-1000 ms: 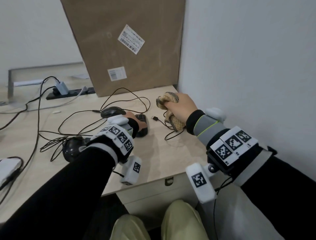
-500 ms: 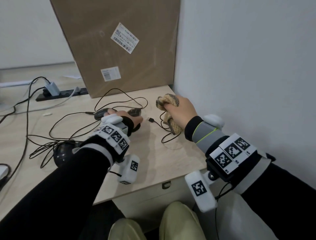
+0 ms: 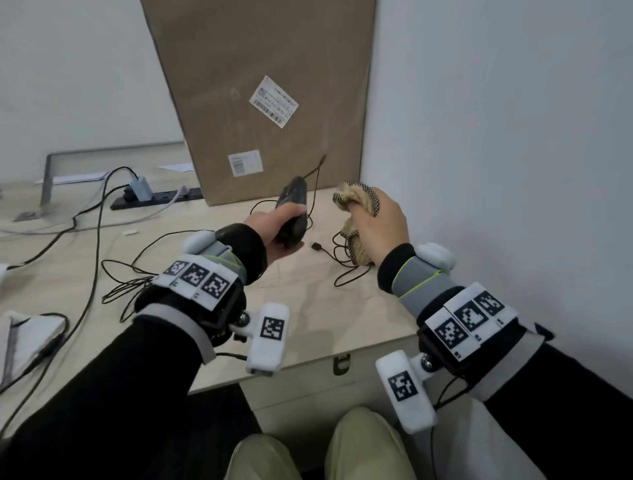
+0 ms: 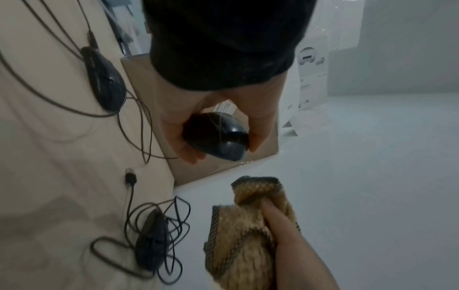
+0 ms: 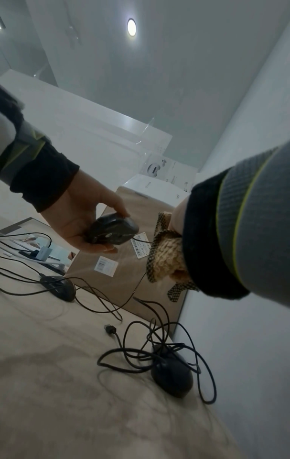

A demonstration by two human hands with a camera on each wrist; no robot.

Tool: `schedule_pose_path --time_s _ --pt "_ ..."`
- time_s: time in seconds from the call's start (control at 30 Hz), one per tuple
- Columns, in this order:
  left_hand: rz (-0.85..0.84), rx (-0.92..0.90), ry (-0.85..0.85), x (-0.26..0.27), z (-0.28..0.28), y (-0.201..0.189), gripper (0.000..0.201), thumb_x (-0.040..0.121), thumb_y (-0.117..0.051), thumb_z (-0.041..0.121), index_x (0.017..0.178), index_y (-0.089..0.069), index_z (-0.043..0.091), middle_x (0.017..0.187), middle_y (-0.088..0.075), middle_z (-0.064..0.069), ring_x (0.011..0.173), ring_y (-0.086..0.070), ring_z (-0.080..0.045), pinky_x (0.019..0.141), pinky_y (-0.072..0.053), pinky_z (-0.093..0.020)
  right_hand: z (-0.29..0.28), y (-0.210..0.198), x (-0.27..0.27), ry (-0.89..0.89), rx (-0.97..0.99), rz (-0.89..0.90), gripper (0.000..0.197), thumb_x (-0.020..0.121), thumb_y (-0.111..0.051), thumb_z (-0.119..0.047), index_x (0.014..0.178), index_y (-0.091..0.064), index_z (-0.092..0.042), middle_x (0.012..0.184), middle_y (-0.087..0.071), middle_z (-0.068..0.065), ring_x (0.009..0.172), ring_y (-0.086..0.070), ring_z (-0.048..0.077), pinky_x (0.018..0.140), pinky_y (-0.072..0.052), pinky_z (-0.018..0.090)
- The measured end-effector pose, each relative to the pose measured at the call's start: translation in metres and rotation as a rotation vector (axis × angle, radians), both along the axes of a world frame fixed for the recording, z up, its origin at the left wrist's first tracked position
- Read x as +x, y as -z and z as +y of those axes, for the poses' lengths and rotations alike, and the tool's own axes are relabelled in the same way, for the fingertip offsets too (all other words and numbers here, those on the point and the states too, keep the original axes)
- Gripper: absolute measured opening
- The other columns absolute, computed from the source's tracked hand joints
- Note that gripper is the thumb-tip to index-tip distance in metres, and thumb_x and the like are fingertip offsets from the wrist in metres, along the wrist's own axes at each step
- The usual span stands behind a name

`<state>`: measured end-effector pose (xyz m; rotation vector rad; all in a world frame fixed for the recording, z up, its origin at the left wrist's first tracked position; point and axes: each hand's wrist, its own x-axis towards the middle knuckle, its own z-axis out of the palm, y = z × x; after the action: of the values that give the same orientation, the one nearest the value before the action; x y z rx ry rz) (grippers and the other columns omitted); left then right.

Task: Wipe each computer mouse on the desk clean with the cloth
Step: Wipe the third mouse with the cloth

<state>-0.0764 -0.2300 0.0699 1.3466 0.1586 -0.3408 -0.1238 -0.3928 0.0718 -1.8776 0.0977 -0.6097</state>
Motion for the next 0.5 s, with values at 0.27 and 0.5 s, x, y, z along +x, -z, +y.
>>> schedule_pose_path --time_s 0.27,0.5 --pt "0.060 -0.193 0.210 -0.046 -0.035 0.007 0.012 0.092 -0.054 0.026 0.086 -0.055 0.015 0.083 -0.054 -0.003 0.072 -0.052 -0.013 0.063 -0.045 -0.025 0.000 0.006 -0.015 0.010 -0.073 -0.055 0.016 0.087 -0.056 -0.017 0.101 -0.064 -0.013 0.095 -0.062 0.004 0.091 -0.055 0.020 0.073 -0.035 0.020" --pt "0.087 -0.436 0.152 -0.049 -0.052 0.004 0.029 0.098 -0.034 0.031 0.096 -0.058 0.014 0.093 -0.063 -0.006 0.084 -0.058 -0.020 0.077 -0.043 -0.033 0.006 0.016 -0.029 -0.138 -0.113 -0.089 0.037 0.095 -0.049 -0.033 0.122 -0.055 -0.009 0.122 -0.055 0.006 0.112 -0.051 0.012 0.099 -0.035 0.020"
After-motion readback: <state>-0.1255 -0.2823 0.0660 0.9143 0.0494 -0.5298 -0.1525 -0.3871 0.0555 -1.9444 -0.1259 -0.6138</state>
